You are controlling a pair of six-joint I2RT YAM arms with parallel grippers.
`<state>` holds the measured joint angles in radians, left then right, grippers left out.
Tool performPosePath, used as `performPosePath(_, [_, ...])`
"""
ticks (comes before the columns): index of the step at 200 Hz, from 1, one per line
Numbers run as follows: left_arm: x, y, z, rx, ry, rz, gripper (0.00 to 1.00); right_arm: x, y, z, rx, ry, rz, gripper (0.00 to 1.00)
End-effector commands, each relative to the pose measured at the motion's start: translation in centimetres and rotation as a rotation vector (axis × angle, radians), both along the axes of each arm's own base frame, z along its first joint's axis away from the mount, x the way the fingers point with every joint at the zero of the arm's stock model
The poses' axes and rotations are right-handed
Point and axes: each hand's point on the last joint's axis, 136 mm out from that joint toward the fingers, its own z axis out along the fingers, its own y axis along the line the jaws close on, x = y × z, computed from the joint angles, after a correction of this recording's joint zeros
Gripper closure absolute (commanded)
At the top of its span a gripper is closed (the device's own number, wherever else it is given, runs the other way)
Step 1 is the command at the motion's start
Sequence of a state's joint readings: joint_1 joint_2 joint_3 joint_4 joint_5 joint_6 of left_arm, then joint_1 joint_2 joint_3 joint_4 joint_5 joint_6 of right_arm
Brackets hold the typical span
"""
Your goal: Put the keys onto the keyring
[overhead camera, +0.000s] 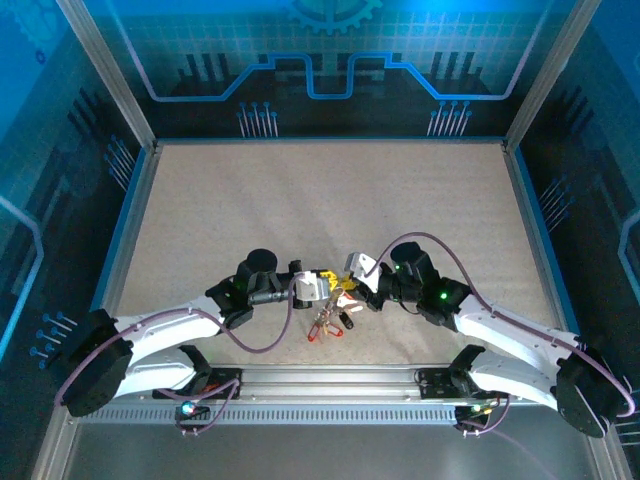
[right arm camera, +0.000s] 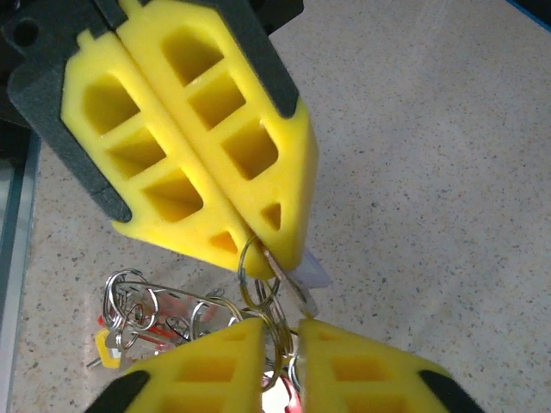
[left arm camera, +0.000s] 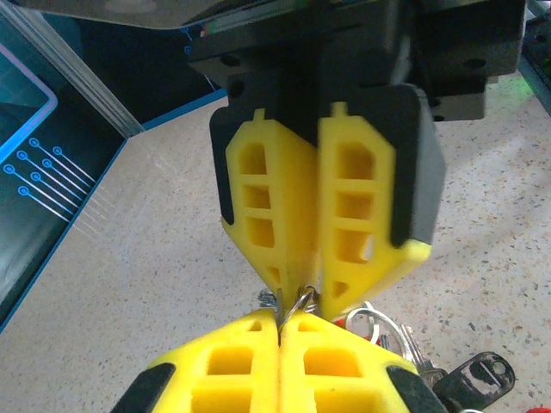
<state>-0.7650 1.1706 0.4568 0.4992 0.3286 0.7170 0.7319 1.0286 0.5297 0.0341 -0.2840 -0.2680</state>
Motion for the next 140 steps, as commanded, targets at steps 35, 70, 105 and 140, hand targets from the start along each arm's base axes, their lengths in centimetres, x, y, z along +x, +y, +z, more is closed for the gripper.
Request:
performPosePath(35, [-0.2,-0.3,1.5,-0.032,-0.052,-0.028,1.0,-0.1,-0.2,-0.1,0.006,0.017,0.004,0.77])
performPosePath(70, [-0.1,-0.3,1.5,-0.031,-0.054,-0.027,1.0,-0.4,-0.2,0.0,0.015,0.021,0.024,0.94])
performPosePath(105, [-0.1,-0.2,1.4,-0.03,-0.053,-0.021,1.0,-0.7,-0.1,0.2,0.039,0.019,0.04,1.0])
performPosePath(140, [0.1,0.4,0.5,0.001,-0.068,0.01,1.0,-0.5,-0.3,0.6,0.065,0.009,0.021,1.0])
